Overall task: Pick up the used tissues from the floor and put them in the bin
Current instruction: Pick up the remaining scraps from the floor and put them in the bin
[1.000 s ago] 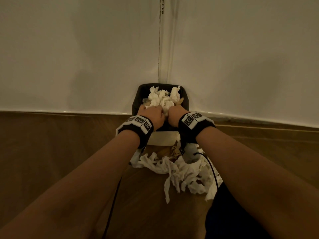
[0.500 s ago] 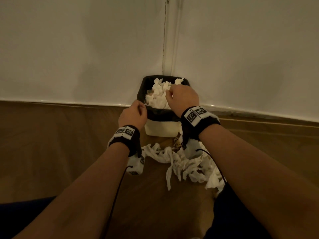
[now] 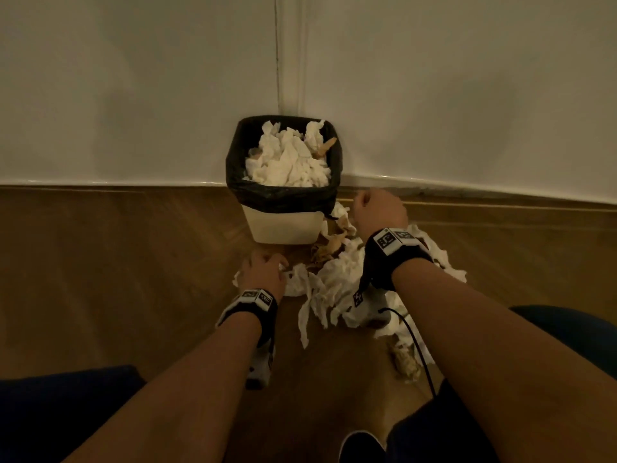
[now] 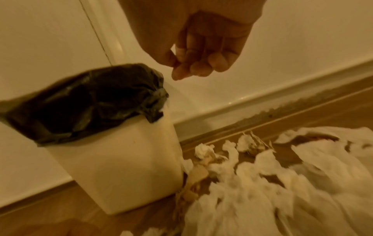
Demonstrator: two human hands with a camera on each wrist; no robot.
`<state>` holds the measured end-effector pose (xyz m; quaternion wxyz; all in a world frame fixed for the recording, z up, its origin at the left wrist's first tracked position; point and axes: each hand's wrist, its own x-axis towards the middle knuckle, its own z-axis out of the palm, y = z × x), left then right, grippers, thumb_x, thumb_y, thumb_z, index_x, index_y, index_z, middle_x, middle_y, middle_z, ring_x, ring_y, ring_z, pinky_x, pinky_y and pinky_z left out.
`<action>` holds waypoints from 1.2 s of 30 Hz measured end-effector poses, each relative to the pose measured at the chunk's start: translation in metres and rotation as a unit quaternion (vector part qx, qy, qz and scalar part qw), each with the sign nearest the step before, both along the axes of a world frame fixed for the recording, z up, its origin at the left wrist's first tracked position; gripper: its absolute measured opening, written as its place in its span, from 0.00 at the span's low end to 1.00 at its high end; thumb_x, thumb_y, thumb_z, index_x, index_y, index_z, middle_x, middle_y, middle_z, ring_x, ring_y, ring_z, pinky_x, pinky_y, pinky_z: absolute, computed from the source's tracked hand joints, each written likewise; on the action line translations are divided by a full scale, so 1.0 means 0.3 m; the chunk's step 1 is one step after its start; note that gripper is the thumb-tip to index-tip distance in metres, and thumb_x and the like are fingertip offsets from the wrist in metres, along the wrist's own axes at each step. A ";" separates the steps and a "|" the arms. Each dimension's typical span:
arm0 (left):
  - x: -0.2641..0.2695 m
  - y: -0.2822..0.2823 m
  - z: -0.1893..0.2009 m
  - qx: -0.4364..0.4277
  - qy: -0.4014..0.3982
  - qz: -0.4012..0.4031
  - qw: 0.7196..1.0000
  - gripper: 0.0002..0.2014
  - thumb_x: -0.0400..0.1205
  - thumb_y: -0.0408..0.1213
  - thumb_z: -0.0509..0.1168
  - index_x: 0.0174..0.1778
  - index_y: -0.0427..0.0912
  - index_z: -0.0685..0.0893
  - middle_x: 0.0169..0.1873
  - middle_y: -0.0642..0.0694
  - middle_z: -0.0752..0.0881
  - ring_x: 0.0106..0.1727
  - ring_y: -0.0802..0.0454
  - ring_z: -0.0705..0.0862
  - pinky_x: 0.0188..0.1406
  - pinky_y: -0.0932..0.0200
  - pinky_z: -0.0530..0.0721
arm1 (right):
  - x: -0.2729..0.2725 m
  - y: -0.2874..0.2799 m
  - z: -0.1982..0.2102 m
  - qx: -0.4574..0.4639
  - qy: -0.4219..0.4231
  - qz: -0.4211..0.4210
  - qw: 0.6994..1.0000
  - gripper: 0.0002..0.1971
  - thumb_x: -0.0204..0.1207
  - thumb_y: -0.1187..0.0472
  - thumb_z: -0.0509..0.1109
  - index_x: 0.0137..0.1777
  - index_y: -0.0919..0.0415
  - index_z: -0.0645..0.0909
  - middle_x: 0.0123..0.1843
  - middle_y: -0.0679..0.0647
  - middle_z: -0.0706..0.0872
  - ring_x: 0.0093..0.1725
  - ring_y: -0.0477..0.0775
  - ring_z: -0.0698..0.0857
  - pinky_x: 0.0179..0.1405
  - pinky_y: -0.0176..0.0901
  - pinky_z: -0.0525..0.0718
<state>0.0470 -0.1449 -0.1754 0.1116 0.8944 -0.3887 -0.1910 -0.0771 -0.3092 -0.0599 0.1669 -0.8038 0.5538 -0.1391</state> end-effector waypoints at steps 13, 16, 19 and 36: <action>-0.046 0.026 -0.142 0.128 0.062 -0.028 0.989 0.22 0.83 0.48 0.57 0.74 0.52 0.71 0.77 0.39 0.61 0.78 0.39 0.61 0.75 0.43 0.66 | -0.031 0.017 -0.163 0.103 0.098 0.053 0.988 0.16 0.83 0.56 0.56 0.56 0.64 0.83 0.54 0.63 0.85 0.56 0.64 0.83 0.48 0.47 0.79; -0.043 0.019 -0.150 0.110 0.085 -0.014 0.990 0.19 0.85 0.43 0.57 0.70 0.40 0.76 0.73 0.38 0.66 0.68 0.41 0.72 0.72 0.51 0.70 | -0.048 0.035 -0.213 0.158 0.144 0.053 0.975 0.17 0.81 0.57 0.61 0.66 0.61 0.78 0.67 0.64 0.77 0.66 0.66 0.77 0.60 0.53 0.78; -0.036 0.012 -0.147 0.072 0.115 0.032 0.990 0.14 0.82 0.41 0.62 0.56 0.37 0.85 0.68 0.40 0.74 0.63 0.43 0.77 0.65 0.56 0.73 | -0.071 0.060 -0.272 0.205 0.179 0.037 0.962 0.24 0.78 0.50 0.66 0.72 0.56 0.71 0.75 0.61 0.64 0.74 0.68 0.65 0.68 0.59 0.72; 0.049 0.004 -0.056 -0.144 0.266 0.178 0.937 0.19 0.86 0.36 0.56 0.75 0.41 0.72 0.73 0.39 0.73 0.72 0.39 0.73 0.72 0.56 0.68 | -0.105 0.102 -0.305 0.341 0.008 -0.090 0.936 0.16 0.82 0.67 0.60 0.68 0.68 0.78 0.67 0.62 0.80 0.50 0.57 0.85 0.39 0.29 0.82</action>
